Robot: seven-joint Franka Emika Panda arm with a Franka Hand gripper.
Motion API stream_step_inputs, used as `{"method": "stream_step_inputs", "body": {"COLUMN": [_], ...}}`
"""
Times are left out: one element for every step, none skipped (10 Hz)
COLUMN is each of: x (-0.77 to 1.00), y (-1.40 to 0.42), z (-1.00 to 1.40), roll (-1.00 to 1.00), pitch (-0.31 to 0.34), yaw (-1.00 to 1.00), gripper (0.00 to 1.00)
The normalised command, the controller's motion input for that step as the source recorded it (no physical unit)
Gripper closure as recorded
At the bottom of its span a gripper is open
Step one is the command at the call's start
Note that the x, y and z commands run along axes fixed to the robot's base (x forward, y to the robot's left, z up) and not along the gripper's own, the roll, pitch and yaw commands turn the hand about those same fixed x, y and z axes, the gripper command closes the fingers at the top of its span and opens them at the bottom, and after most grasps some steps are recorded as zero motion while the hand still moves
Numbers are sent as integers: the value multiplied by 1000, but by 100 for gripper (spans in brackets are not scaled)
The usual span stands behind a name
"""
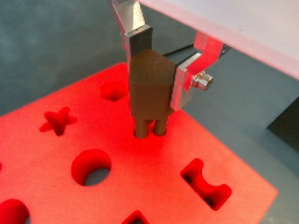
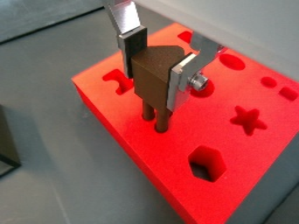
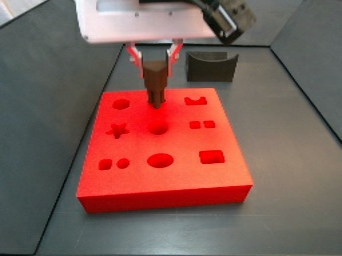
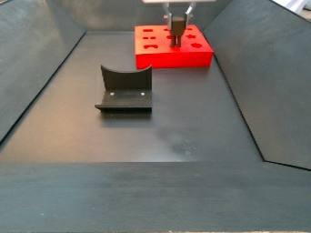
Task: Pick up the 3 prong object. Move up. Move to above the board. Insert the 3 prong object.
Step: Insert the 3 prong object.
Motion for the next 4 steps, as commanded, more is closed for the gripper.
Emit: {"method": "stream_step_inputs", "body": {"x": [0,0,0,0], "y": [-46,-14,0,0], "z": [-763,-449,0,0], "roll": [57,49,6,0], "pitch": [-173,-141,0,0], "yaw": [77,71,0,0], "gripper": [100,100,100,100]}}
